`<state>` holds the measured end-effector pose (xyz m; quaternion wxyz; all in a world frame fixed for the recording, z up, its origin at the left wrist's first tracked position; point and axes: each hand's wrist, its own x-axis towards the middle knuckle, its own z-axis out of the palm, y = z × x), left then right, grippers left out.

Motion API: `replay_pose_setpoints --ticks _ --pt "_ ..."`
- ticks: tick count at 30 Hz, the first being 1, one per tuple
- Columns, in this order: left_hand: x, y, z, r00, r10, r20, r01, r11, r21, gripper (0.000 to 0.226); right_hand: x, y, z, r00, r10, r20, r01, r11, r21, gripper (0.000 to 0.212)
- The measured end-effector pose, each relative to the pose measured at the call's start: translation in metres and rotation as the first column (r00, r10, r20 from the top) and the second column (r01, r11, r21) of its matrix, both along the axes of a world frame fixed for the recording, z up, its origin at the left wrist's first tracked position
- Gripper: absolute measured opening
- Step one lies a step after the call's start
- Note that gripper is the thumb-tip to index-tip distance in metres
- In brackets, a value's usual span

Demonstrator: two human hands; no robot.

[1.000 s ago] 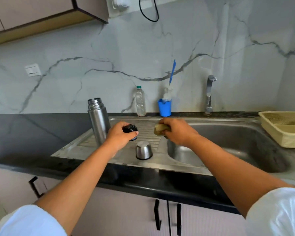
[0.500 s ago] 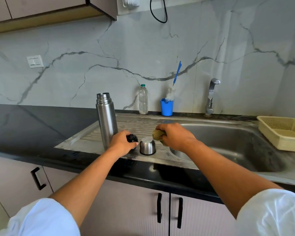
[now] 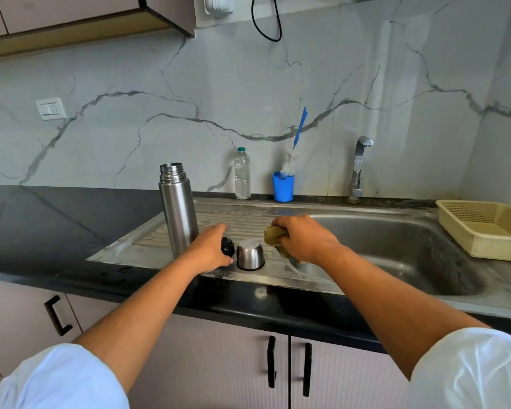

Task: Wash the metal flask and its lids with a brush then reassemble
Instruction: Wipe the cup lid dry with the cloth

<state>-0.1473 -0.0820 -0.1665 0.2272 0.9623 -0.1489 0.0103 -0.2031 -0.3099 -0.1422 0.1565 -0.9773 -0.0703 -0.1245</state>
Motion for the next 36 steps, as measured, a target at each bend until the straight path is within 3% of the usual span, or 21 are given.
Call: replay_pose_setpoints --ticks 4,7,10,13,17,19,21,23,26,28,30,33,36 --pt "0.0 -0.009 0.007 0.99 -0.14 -0.024 0.142 0.986 0.091 0.104 0.001 -0.003 -0.001 1.0 -0.008 -0.016 0.008 1.0 0.011 0.038" --pt "0.002 -0.021 0.009 0.988 -0.154 -0.017 0.155 0.975 0.159 0.103 -0.001 -0.007 0.0 1.0 -0.006 -0.019 0.007 1.0 0.019 0.038" --pt "0.007 -0.032 0.008 0.988 -0.153 0.03 0.135 0.934 0.332 0.091 -0.003 -0.013 0.002 1.0 -0.013 -0.024 0.014 0.999 0.031 0.041" --pt "0.013 -0.039 0.009 0.99 -0.136 0.034 0.115 0.928 0.354 0.074 -0.002 -0.025 0.006 0.999 -0.034 -0.038 0.036 0.998 0.048 0.04" --pt "0.008 -0.056 0.023 0.988 -0.138 0.074 0.12 0.971 0.209 0.062 -0.002 -0.048 0.007 0.996 -0.067 -0.063 0.075 0.987 0.139 0.035" --pt "0.005 -0.074 0.032 0.978 -0.19 0.087 0.19 0.982 -0.002 0.05 -0.002 -0.063 0.008 0.992 -0.104 -0.073 0.118 0.965 0.234 0.034" --pt "0.006 -0.095 0.037 0.967 -0.246 0.062 0.254 0.934 -0.253 0.053 0.001 -0.077 0.009 0.986 -0.153 -0.067 0.167 0.915 0.366 0.033" --pt "0.011 -0.12 0.038 0.957 -0.286 0.042 0.272 0.842 -0.467 0.061 0.004 -0.092 0.009 0.981 -0.186 -0.057 0.184 0.792 0.582 0.03" --pt "0.02 -0.158 0.035 0.94 -0.34 -0.042 0.211 0.671 -0.711 0.053 0.01 -0.115 0.011 0.982 -0.148 -0.121 0.17 0.395 0.903 0.022" --pt "0.027 -0.183 0.029 0.916 -0.382 -0.125 0.133 0.583 -0.802 0.049 0.013 -0.132 0.01 0.984 -0.074 -0.16 0.171 0.174 0.97 0.024" --pt "0.034 -0.203 0.023 0.891 -0.413 -0.188 0.053 0.506 -0.861 0.049 0.016 -0.149 0.01 0.985 -0.006 -0.174 0.174 0.019 0.984 0.027" --pt "0.041 -0.228 0.013 0.85 -0.474 -0.231 -0.012 0.421 -0.907 0.043 0.021 -0.173 0.001 0.988 0.058 -0.146 0.153 -0.142 0.978 0.031" --pt "0.045 -0.241 0.004 0.798 -0.549 -0.251 -0.027 0.383 -0.923 0.058 0.027 -0.186 -0.015 0.987 0.106 -0.12 0.139 -0.19 0.972 0.033"
